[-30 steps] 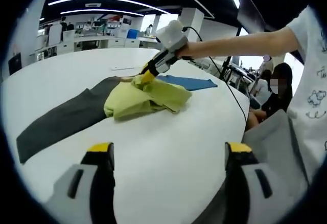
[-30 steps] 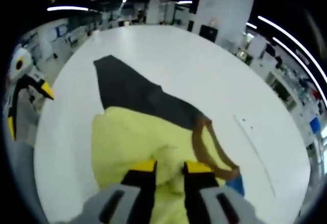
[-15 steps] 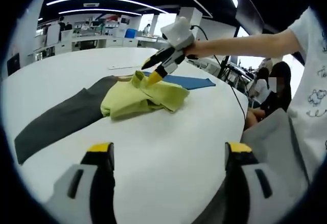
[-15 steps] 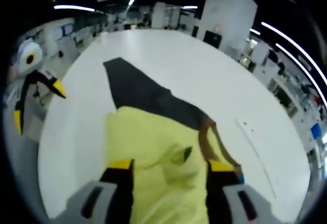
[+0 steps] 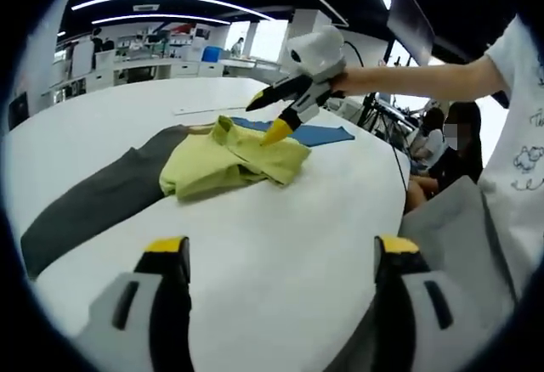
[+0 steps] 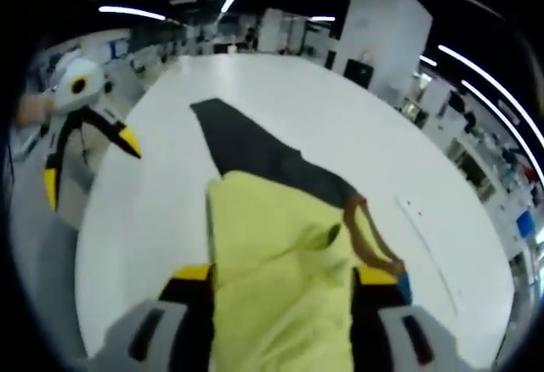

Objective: Fold the garment on the visible template until the final outline fits inside the template.

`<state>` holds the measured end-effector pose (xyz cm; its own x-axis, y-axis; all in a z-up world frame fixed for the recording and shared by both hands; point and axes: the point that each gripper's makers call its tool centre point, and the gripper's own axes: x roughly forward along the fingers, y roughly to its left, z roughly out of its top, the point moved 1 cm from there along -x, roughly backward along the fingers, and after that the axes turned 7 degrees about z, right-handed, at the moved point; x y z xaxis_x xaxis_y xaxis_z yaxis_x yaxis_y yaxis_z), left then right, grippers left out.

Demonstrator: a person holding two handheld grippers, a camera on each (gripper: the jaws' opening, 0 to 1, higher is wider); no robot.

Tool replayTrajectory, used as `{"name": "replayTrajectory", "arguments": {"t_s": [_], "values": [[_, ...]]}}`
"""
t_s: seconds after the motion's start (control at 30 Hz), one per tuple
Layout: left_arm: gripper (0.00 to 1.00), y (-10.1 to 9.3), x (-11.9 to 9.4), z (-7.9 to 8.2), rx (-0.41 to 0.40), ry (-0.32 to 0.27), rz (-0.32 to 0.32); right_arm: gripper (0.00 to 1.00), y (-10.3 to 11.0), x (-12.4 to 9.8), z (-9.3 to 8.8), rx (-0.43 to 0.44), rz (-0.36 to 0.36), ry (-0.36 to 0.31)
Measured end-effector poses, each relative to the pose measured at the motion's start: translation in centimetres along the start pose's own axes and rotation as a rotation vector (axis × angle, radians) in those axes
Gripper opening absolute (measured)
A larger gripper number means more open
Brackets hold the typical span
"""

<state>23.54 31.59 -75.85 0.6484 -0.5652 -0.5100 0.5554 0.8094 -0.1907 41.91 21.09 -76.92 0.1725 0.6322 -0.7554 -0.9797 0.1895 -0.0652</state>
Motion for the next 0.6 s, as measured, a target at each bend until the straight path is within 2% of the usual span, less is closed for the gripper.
{"name": "replayTrajectory", "arguments": {"t_s": [0.27, 0.33, 0.4, 0.53, 0.6], "values": [[0.84, 0.2, 1.1, 0.8, 0.039, 0.007, -0.019, 0.60, 1.4, -1.3, -0.7, 0.018, 0.001, -0.027], [0.83, 0.0, 1.5, 1.2, 0.046, 0.004, -0.022, 0.59, 2.3, -1.7, -0.9, 0.021, 0.001, -0.037], [0.82, 0.1, 2.0, 1.5, 0.080, 0.007, -0.021, 0.58, 2.6, -1.8, -1.0, 0.035, 0.009, -0.049], [0.81, 0.6, 2.9, 2.0, 0.096, 0.012, -0.038, 0.56, 3.9, -2.2, -1.8, 0.039, 0.012, -0.041], [0.79, 0.2, 3.4, 2.3, 0.116, 0.013, -0.044, 0.55, 3.8, -2.2, -2.1, 0.042, 0.008, -0.040]]}}
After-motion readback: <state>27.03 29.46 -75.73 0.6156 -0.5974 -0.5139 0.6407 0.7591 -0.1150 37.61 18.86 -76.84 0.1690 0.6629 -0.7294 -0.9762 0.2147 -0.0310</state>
